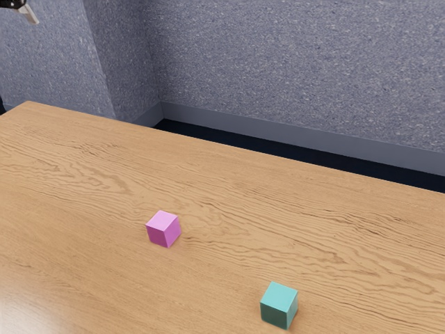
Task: Pick up the blue block with one arm, and put the blue block on the pink block with one arm
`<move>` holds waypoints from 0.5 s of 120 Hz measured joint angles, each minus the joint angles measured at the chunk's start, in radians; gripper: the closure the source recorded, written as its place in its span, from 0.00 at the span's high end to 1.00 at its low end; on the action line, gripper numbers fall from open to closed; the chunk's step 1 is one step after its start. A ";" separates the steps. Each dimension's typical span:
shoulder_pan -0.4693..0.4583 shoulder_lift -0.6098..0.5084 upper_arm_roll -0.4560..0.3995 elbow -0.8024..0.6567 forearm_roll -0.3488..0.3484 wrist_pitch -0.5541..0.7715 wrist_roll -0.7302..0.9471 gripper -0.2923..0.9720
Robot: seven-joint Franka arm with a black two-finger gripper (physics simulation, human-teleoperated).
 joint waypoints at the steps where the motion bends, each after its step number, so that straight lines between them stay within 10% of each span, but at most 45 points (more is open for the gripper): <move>1: 0.001 0.000 0.000 -0.001 -0.003 0.001 0.000 0.77; 18: -0.013 -0.024 -0.011 -0.147 -0.035 0.023 0.000 0.77; 39: 0.004 -0.443 -0.469 -0.688 0.138 0.108 -0.001 0.77; 60: 0.004 -0.484 -0.711 -0.877 0.244 0.199 -0.027 0.77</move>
